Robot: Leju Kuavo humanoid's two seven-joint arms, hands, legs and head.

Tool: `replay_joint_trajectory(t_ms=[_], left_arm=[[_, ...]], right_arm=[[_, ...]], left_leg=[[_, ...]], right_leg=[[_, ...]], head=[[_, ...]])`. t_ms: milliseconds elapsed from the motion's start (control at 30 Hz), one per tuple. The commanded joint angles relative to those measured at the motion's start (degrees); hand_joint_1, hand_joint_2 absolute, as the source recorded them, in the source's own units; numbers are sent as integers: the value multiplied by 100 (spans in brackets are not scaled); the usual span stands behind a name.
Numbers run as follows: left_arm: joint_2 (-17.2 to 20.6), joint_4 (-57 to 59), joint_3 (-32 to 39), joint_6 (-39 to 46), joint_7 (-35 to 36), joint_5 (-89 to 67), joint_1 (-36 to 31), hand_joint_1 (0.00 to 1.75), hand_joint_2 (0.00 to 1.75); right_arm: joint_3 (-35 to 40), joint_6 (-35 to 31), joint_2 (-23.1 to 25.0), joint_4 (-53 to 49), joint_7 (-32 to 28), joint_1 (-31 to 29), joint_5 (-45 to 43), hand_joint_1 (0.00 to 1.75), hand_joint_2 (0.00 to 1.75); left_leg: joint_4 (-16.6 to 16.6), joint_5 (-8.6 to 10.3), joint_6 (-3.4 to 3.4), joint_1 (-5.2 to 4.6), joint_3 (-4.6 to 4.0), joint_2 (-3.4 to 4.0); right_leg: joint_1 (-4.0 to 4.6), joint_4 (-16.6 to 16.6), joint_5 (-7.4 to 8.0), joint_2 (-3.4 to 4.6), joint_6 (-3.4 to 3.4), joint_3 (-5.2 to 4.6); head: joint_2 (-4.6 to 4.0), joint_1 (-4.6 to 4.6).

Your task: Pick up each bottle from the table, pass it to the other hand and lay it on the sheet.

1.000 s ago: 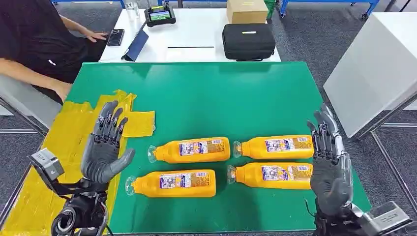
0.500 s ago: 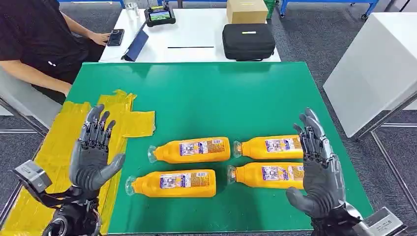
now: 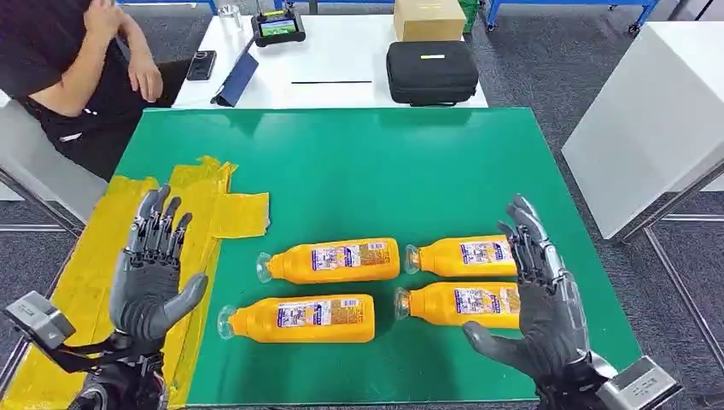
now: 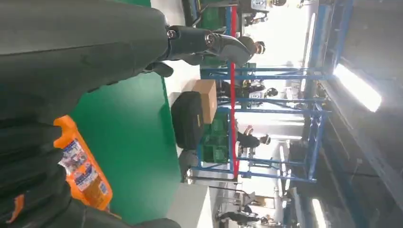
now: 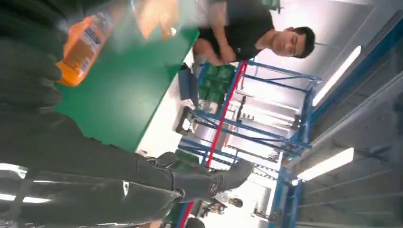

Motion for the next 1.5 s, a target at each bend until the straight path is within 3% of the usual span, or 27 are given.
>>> replay_joint_trajectory(t_ms=[33,167,600,900,1033,1267,1500], left_arm=[[60,13,-131,179,105,189,302,0,0],[122,96,-54,194,92,288,378,0,0],[113,140,-49,187,85,298,336,0,0],[-154,17,161,-115,151,217,472,0,0],[-132,60,184,-244,166,243,407,0,0],[-109,56,138,-302,219,271,331,0,0],[-92,319,-29,-376,322,285,30,0,0]], right_arm=[[-380,-604,-1146,-321,516,1014,1782,0,175],[-708,-200,-1159,-536,769,1059,2243,0,175],[-665,-150,-1103,-516,799,994,2271,0,175],[-1163,289,-1600,-195,1280,1006,3587,0,175],[-871,707,-1359,134,1730,644,4401,0,175],[-584,865,-1320,497,1920,338,4647,0,175],[-127,686,-1737,1233,2026,-93,4675,0,175]], left_leg=[[-3,-10,-13,4,21,-19],[1,-15,-14,0,18,-4],[-4,-12,-7,0,7,3],[-1,-16,-9,3,16,4],[-5,-11,-6,1,8,11],[-8,-18,-25,6,28,17],[-10,-11,-14,10,23,19]], right_leg=[[4,-9,-15,-29,7,29],[-1,-1,-17,-14,9,23],[0,-6,-7,-7,4,13],[2,-9,-9,-6,9,22],[3,-12,-1,2,4,18],[7,-13,-8,-2,1,36],[8,-17,-1,5,6,31]], head=[[0,-2],[0,0],[0,-2],[0,-2],[0,2],[0,-2],[0,-2]])
